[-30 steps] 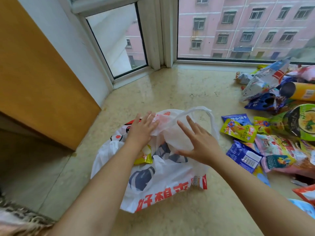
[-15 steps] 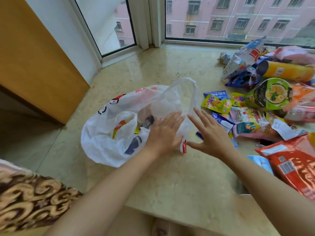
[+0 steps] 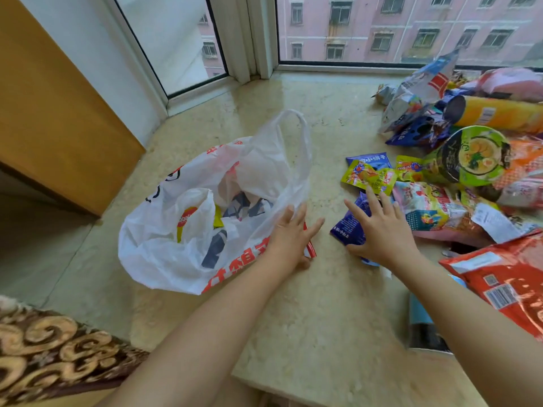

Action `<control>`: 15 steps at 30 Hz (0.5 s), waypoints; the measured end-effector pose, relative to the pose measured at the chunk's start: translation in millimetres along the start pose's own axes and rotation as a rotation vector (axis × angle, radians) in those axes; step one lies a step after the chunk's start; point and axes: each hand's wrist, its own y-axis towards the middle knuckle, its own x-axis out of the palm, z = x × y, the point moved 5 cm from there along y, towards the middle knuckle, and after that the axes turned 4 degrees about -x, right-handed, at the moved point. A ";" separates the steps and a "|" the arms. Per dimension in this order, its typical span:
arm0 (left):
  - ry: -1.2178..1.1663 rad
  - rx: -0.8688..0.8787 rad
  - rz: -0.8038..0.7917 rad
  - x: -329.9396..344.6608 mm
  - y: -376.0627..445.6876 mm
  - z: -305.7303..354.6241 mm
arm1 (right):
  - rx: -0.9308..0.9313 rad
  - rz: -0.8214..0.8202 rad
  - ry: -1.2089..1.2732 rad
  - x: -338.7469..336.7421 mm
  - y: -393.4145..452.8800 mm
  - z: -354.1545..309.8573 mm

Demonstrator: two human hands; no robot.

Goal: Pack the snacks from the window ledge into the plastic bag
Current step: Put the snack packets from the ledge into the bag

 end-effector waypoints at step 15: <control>-0.266 0.042 0.204 -6.5 1.0 5.4 | -0.035 -0.125 -0.077 -2.2 1.5 -1.0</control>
